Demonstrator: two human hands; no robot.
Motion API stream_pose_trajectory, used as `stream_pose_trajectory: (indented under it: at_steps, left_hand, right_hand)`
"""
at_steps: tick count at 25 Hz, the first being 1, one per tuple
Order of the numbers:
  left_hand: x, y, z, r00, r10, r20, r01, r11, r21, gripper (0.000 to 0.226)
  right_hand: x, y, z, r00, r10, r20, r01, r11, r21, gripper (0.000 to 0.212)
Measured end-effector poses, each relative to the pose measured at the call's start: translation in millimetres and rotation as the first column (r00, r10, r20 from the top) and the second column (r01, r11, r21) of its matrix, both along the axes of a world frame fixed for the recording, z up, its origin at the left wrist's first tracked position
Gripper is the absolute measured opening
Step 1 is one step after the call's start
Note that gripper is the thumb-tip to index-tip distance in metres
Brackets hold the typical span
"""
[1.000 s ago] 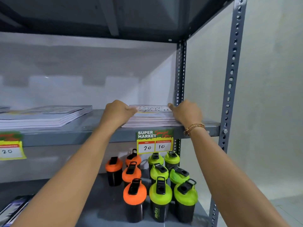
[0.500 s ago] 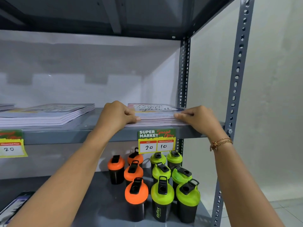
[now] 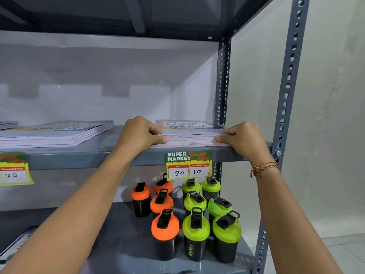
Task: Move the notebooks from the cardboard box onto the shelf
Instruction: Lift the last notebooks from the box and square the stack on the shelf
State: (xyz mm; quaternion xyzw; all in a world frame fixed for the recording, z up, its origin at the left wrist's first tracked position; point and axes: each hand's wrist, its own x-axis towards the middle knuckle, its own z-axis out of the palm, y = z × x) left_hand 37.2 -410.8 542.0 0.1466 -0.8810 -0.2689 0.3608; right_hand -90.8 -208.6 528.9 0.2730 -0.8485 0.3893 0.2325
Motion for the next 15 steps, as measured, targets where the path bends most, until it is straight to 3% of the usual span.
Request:
stream_pose_trajectory:
  at_steps: [2, 5, 9, 15]
  left_hand:
    - [0.3, 0.1, 0.8, 1.0, -0.001, 0.013, 0.0, 1.0, 0.022, 0.033]
    - [-1.2, 0.5, -1.8, 1.0, 0.011, 0.0, -0.011, 0.999, 0.039, 0.015]
    - [-7.1, 2.5, -1.7, 0.997, 0.06, -0.037, -0.054, 0.987, 0.151, 0.046]
    - [3.8, -0.8, -3.7, 0.996, 0.045, -0.071, -0.028, 0.976, 0.218, 0.046]
  right_hand:
    - [-1.4, 0.6, 0.1, 1.0, -0.002, 0.009, 0.002, 1.0, -0.011, 0.043]
    - [-1.2, 1.0, -0.1, 0.999, -0.003, 0.033, 0.004, 0.999, -0.036, 0.044]
    - [1.0, 1.4, 1.3, 0.999, -0.023, 0.049, 0.026, 0.998, -0.049, 0.045]
    - [13.2, 5.5, -5.9, 1.0, -0.012, 0.019, 0.015, 0.989, -0.144, 0.039]
